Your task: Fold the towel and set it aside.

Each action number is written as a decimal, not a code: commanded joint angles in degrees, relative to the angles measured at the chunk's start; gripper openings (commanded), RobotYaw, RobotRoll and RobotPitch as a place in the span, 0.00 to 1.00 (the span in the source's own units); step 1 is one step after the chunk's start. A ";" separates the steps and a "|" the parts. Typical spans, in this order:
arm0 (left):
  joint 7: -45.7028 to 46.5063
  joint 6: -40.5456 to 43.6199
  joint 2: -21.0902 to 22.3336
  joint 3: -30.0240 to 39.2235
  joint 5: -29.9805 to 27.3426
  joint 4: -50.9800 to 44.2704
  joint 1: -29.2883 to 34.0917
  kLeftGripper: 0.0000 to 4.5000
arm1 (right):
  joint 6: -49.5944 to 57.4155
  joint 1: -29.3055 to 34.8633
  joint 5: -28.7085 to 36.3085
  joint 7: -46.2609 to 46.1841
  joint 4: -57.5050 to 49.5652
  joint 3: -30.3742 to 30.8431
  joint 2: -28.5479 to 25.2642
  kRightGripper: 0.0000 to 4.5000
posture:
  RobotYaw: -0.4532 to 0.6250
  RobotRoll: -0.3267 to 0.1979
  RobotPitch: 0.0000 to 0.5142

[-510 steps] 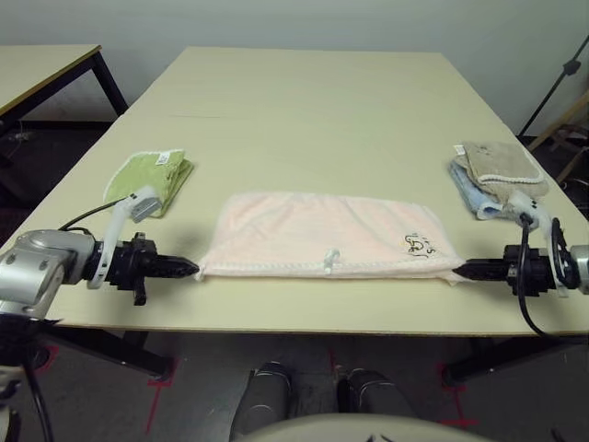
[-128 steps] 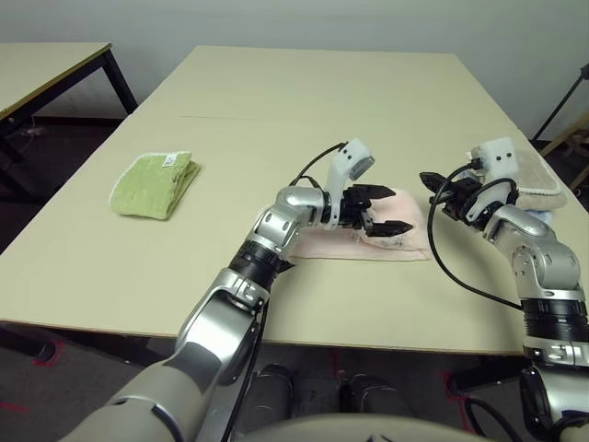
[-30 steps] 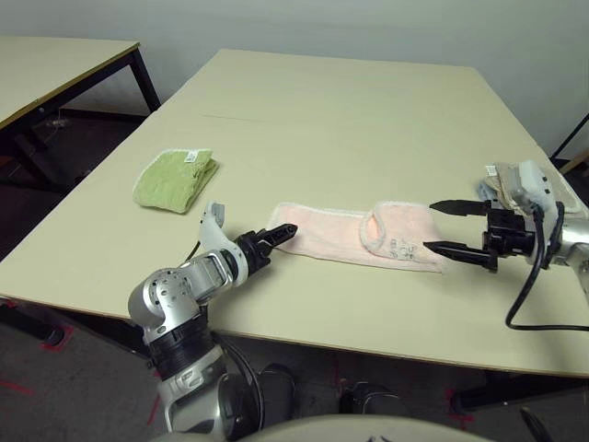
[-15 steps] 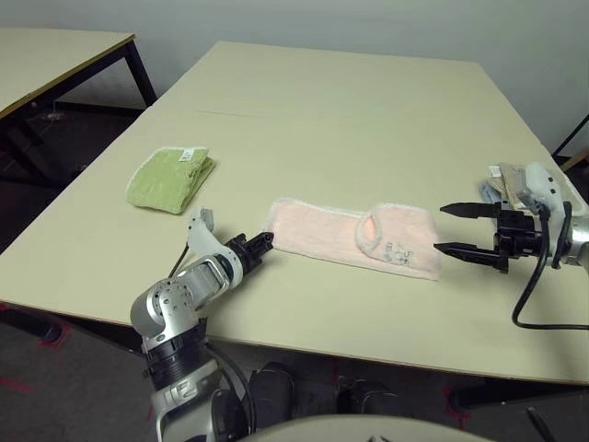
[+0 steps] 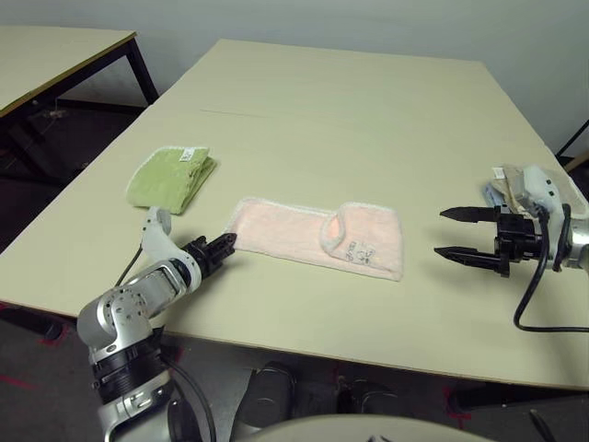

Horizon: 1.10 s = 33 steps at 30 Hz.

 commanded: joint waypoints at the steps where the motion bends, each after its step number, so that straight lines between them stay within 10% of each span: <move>1: -2.75 0.52 0.65 -4.53 -2.98 -3.26 -1.52 0.01 | -0.29 0.40 0.05 0.42 -0.46 -0.57 -0.29 1.00 | 0.56 0.62 0.12; 14: -13.72 -2.59 0.57 -27.37 -3.11 3.76 -20.64 0.01 | 1.58 2.04 0.82 1.10 -0.78 -1.90 -2.37 1.00 | 0.54 0.62 0.10; 23: -28.85 -16.09 1.31 -50.51 10.07 16.43 -30.57 0.01 | 4.37 5.43 1.76 -0.75 -4.82 -4.28 -2.95 1.00 | 0.49 0.62 0.10; 33: -33.75 -24.51 -2.64 -57.00 19.49 25.58 -31.15 0.01 | 5.97 6.56 1.85 -2.30 -6.76 -4.70 -2.77 1.00 | 0.49 0.62 0.10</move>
